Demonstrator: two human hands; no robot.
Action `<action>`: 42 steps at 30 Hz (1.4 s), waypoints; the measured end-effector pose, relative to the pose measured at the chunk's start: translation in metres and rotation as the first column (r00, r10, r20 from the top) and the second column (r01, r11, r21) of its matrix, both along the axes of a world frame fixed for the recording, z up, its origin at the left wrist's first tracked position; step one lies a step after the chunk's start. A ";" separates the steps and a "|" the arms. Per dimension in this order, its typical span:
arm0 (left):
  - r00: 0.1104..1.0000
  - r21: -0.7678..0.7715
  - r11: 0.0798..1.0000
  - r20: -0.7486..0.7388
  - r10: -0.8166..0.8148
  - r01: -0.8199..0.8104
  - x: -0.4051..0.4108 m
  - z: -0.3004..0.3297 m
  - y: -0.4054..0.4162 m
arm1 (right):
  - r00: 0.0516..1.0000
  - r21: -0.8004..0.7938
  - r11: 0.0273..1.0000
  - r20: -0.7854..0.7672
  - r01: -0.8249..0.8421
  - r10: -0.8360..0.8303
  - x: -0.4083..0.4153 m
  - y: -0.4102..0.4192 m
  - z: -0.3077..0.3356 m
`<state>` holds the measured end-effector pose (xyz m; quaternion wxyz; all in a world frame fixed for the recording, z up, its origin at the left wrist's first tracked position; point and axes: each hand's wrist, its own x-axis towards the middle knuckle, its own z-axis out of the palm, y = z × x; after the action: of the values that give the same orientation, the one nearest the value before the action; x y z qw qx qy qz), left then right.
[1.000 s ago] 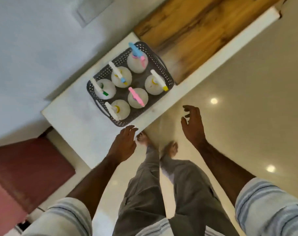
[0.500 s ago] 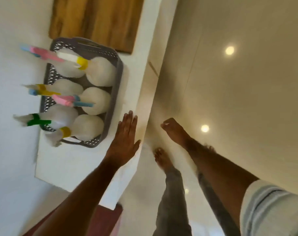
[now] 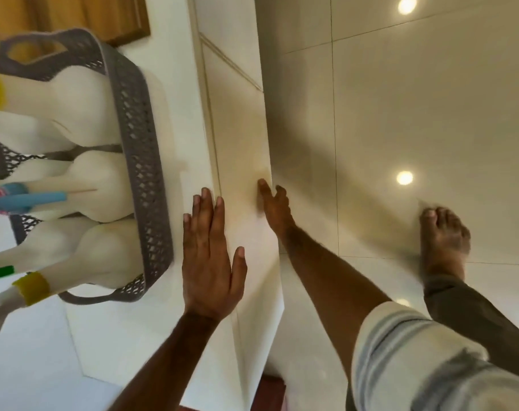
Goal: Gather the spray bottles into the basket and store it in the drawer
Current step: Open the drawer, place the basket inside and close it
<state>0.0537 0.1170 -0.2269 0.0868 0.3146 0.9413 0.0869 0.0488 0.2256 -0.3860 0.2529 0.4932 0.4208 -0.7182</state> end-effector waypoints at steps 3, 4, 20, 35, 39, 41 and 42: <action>0.999 -0.008 1.000 -0.036 -0.010 0.009 0.001 -0.004 -0.004 | 0.998 -0.095 0.995 -0.056 -0.007 0.002 -0.009 -0.007 0.002; 0.999 -0.012 1.000 -0.051 -0.012 0.011 0.000 -0.005 -0.003 | 0.997 -0.053 0.999 -0.078 0.001 -0.005 0.005 0.009 0.008; 1.000 -0.046 0.999 -0.003 0.002 -0.002 -0.001 -0.002 0.000 | 0.439 0.478 0.116 0.646 -0.870 0.624 0.227 0.208 0.003; 0.999 -0.315 0.949 0.044 0.024 -0.009 0.003 0.012 0.011 | 0.122 0.932 -0.325 0.345 -0.159 0.931 0.058 0.127 0.147; 0.990 -0.337 0.942 0.136 0.031 0.017 0.001 0.017 0.014 | 0.114 0.905 -0.371 0.399 -0.210 0.910 0.070 0.152 0.149; 0.984 -0.341 0.939 0.152 0.091 -0.034 0.012 0.024 0.022 | 0.066 0.890 -0.388 0.414 -0.240 0.908 0.073 0.165 0.158; 0.977 -0.340 0.938 0.167 0.130 -0.066 0.021 0.029 0.029 | 0.038 0.880 -0.405 0.427 -0.247 0.904 0.076 0.172 0.163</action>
<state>0.0749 0.1461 -0.1983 0.2222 0.2383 0.9446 -0.0397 0.1245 0.3972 -0.2228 0.1684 -0.1095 0.9762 -0.0824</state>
